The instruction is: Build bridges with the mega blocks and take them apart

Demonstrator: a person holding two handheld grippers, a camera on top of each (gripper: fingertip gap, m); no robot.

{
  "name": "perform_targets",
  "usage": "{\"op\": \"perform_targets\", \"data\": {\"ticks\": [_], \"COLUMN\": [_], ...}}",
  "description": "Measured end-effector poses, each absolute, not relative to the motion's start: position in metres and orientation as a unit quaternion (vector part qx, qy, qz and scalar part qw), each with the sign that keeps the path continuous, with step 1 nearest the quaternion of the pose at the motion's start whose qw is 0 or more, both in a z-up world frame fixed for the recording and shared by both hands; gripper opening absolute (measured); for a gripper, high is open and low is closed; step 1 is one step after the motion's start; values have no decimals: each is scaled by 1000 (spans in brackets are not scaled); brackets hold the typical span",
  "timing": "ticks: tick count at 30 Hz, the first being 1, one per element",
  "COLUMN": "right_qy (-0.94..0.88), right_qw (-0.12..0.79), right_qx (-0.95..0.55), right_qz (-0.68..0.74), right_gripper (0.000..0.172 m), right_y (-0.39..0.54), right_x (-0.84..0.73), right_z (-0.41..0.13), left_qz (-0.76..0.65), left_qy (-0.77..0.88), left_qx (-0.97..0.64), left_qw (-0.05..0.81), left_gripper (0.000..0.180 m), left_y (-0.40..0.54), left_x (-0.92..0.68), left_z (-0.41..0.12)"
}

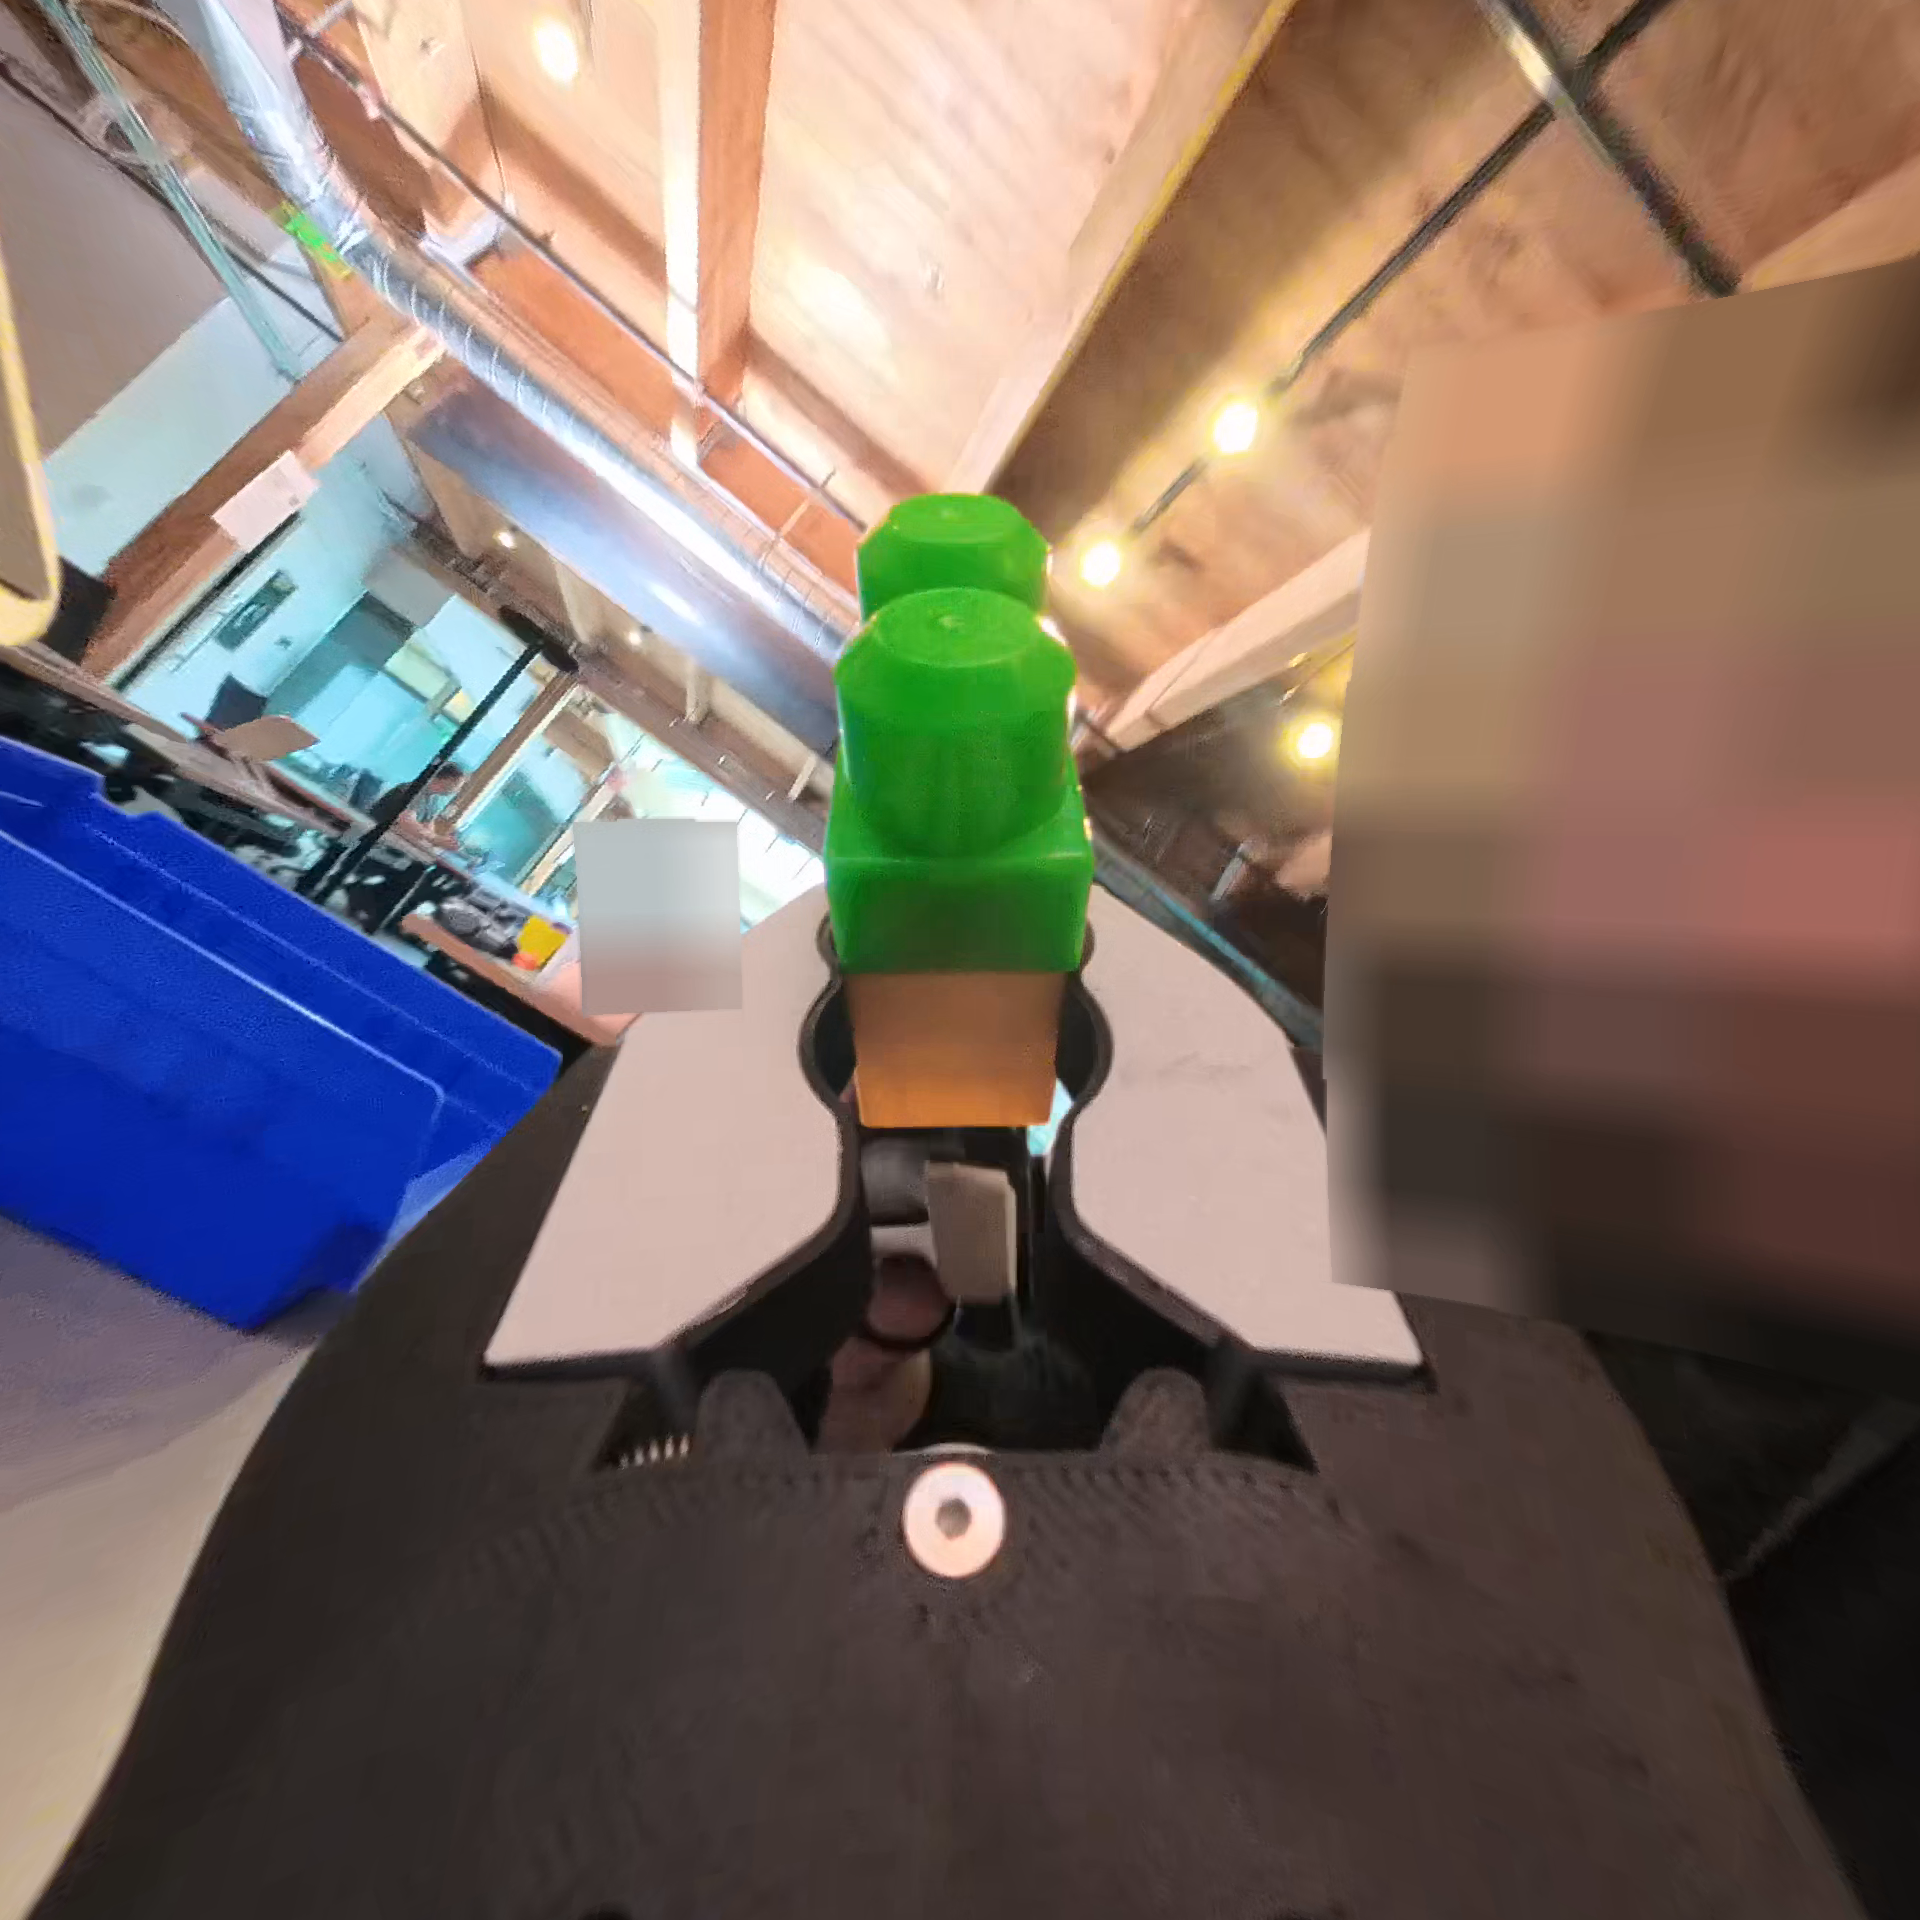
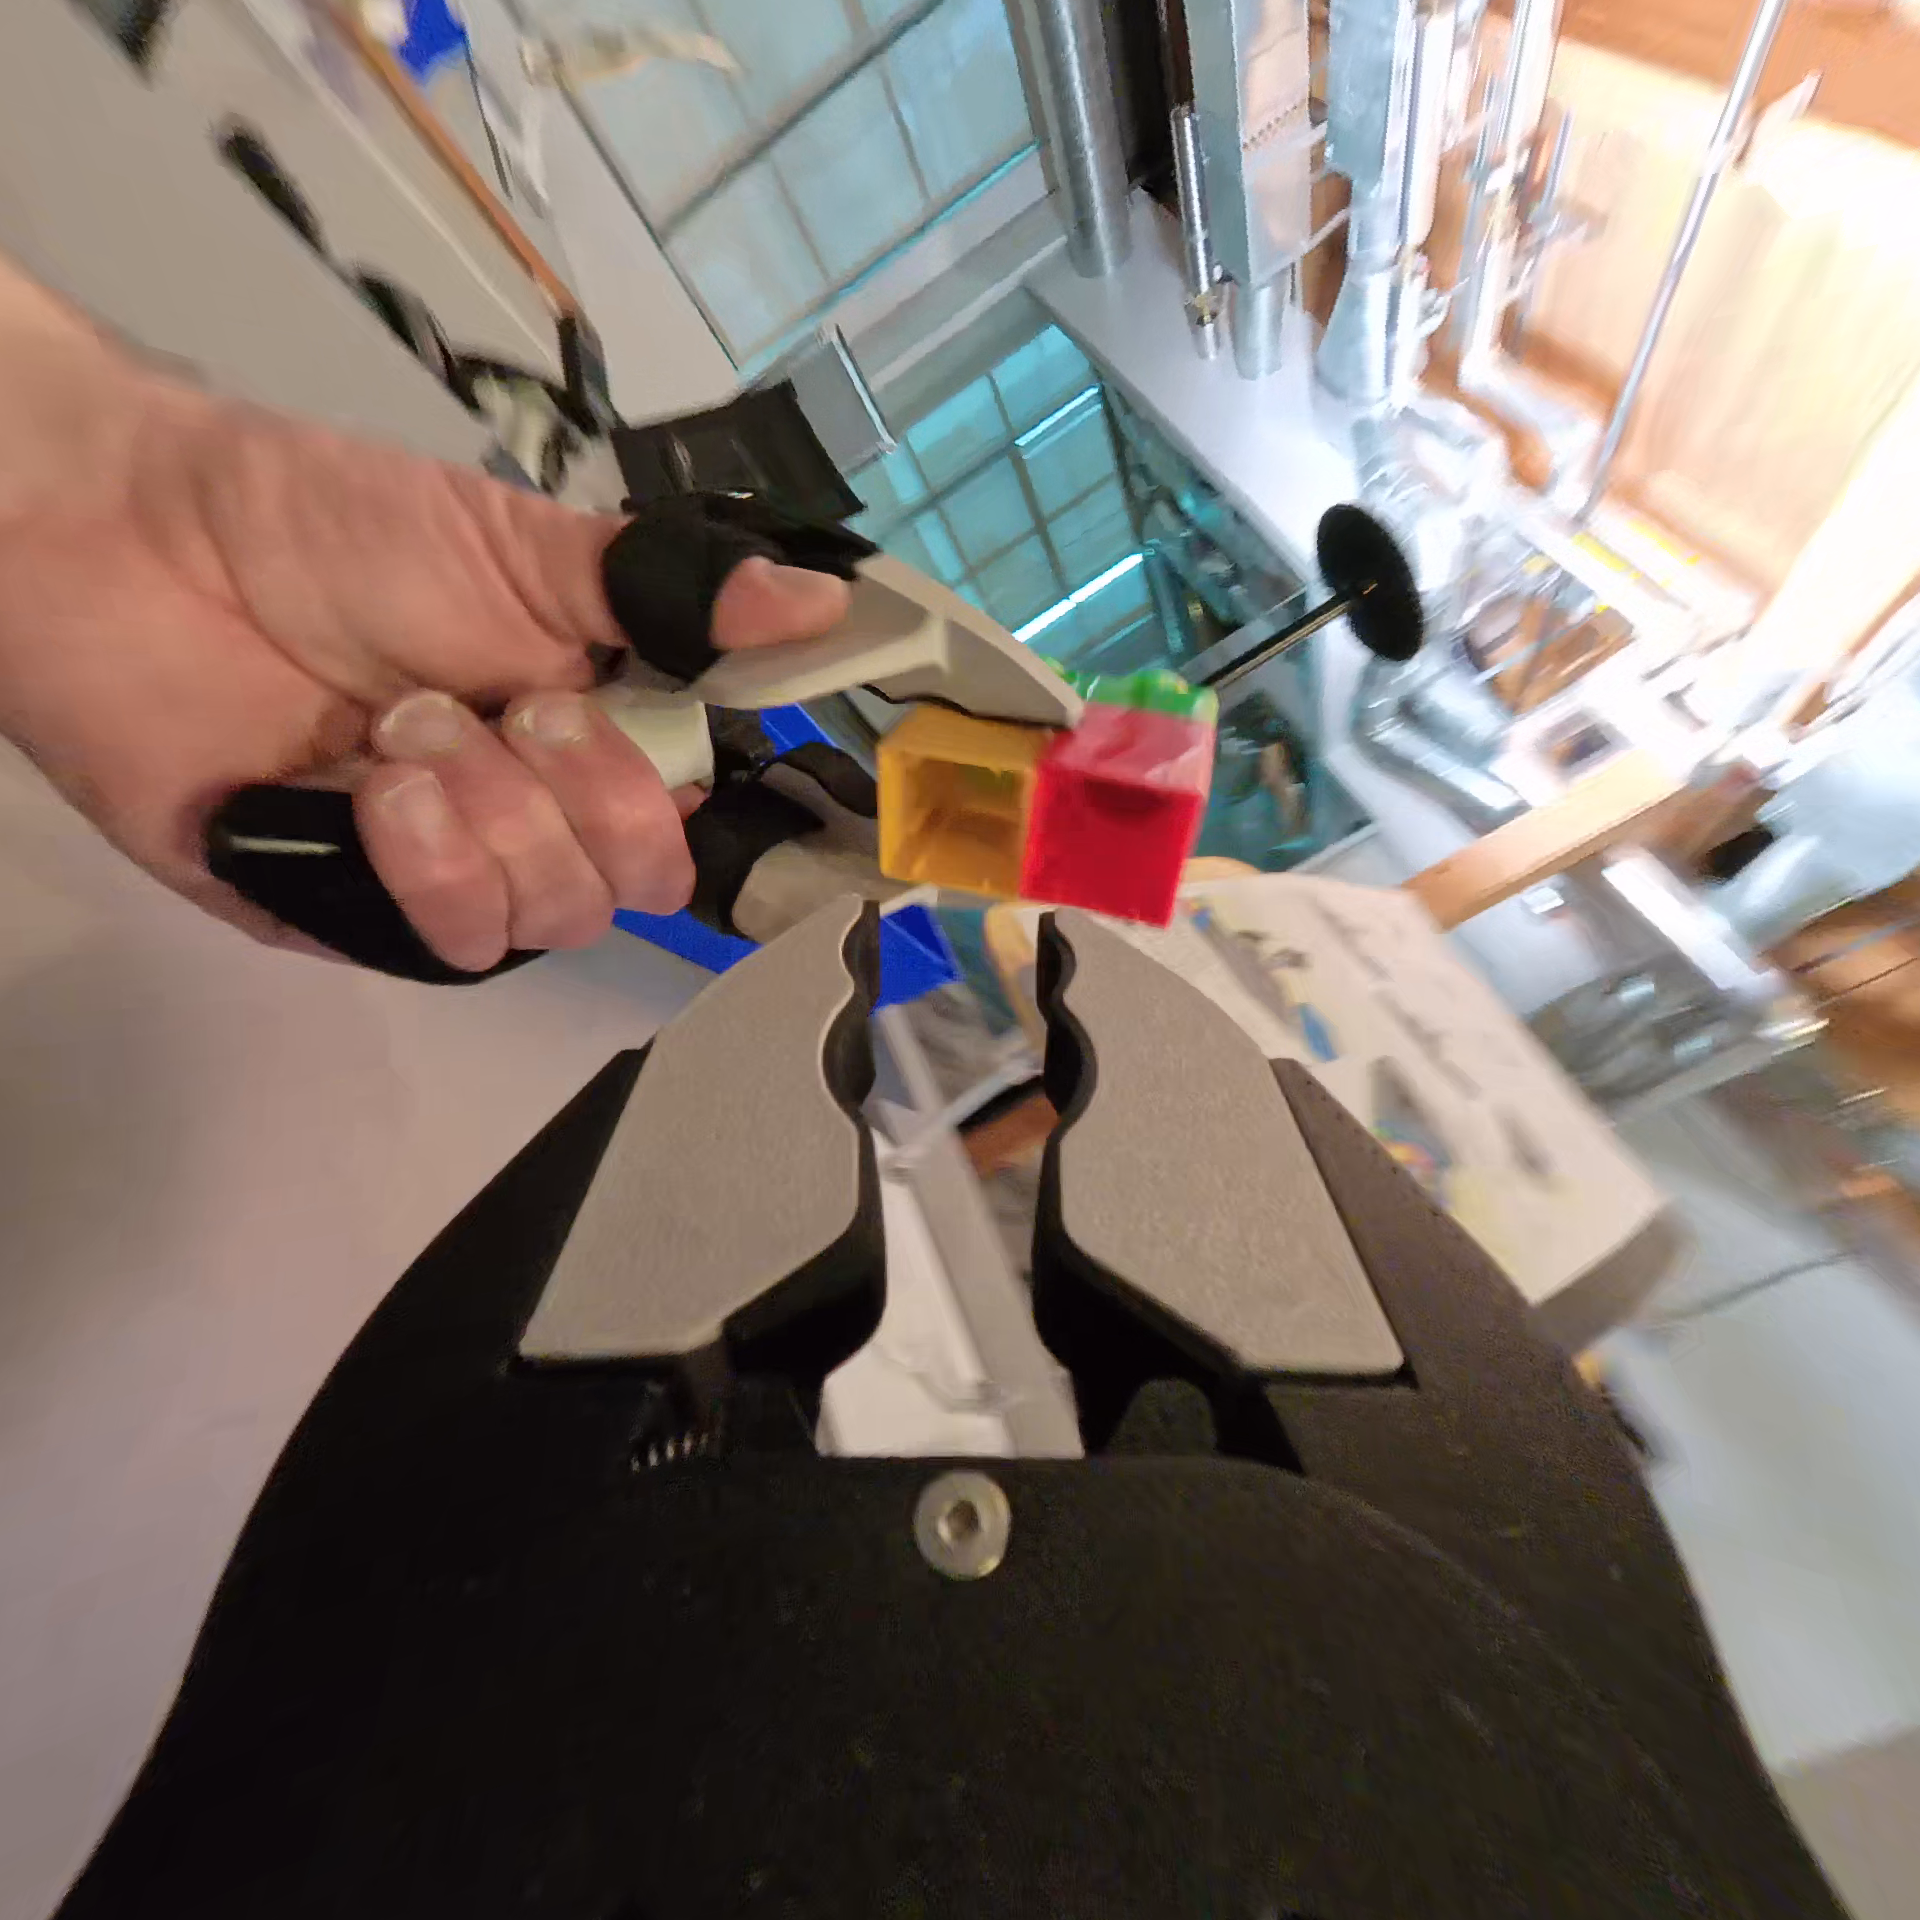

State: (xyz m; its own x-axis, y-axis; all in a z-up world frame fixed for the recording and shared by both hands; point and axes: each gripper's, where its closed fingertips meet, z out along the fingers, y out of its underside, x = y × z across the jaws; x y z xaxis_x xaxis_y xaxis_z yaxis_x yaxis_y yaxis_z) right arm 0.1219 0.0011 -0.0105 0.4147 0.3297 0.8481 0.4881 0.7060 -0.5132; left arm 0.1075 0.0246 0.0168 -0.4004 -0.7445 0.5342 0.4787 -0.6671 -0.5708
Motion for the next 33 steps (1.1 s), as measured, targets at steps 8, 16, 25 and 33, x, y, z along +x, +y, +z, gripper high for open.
{"op": "perform_targets", "data": {"ticks": [8, 16, 25, 33], "right_qy": [-430, -408, -414, -382], "right_qw": [670, 557, 517, 540], "right_qx": [-523, -544, -559, -546], "right_qz": [304, 477, 498, 514], "right_gripper": [43, 42, 37, 36], "right_y": [19, 15, 13, 14], "right_x": [136, 131, 127, 127], "right_z": [2, -9, -14, -4], "left_qz": [-667, -620, -580, -612], "left_qy": [335, 393, 451, 420], "left_qx": [-502, -524, -548, -522], "left_qw": [437, 433, 400, 420], "left_gripper": [35, 35, 35, 37], "left_y": [22, 18, 6, 9], "left_x": [109, 114, 130, 129], "left_z": [-3, -12, -30, -15]}}
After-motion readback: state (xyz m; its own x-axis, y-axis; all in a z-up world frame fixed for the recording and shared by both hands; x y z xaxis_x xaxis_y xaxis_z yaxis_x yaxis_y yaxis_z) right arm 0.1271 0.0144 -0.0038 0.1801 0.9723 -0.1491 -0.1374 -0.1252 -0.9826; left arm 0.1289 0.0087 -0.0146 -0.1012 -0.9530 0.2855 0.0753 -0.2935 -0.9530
